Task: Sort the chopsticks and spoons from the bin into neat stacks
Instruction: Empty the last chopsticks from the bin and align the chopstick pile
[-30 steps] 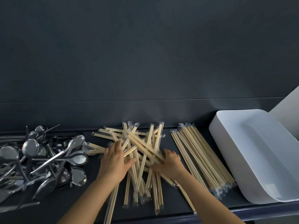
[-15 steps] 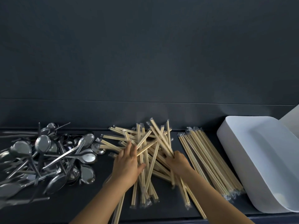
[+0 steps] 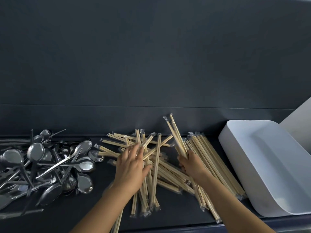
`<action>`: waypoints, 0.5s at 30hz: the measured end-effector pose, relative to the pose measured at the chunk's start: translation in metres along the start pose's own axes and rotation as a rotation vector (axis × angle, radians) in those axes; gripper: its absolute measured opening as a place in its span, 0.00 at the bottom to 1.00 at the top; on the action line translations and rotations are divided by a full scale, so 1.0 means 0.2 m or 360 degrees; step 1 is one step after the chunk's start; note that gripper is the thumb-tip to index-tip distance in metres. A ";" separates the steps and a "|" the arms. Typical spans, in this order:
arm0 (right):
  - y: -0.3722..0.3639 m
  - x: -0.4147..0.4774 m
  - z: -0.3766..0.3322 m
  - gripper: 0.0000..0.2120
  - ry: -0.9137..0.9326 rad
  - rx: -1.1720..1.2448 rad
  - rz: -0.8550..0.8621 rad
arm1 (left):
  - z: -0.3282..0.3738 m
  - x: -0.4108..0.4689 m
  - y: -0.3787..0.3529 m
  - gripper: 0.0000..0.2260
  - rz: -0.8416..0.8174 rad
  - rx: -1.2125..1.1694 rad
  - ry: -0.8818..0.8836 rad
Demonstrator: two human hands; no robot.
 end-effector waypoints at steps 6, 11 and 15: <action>0.15 -0.12 -0.13 0.08 0.0225 0.0294 0.0107 | 0.16 0.03 -0.05 0.24 -0.0086 0.0048 -0.0333; 0.31 -0.18 -0.25 0.13 0.0410 0.0609 0.0243 | 0.23 0.01 -0.17 0.22 -0.0377 0.0147 -0.0522; 0.36 -0.20 -0.27 0.12 0.0480 0.0747 0.0300 | 0.29 0.02 -0.15 0.19 -0.0323 0.0159 -0.0553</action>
Point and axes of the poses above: each hand's wrist, its own x-axis towards the middle knuckle, its own y-axis out of the back of the hand, z = x × y, the point moved 8 cm from there along x, towards the middle knuckle, and after that the axes turned 4 degrees about -x, right-handed, at the moved point
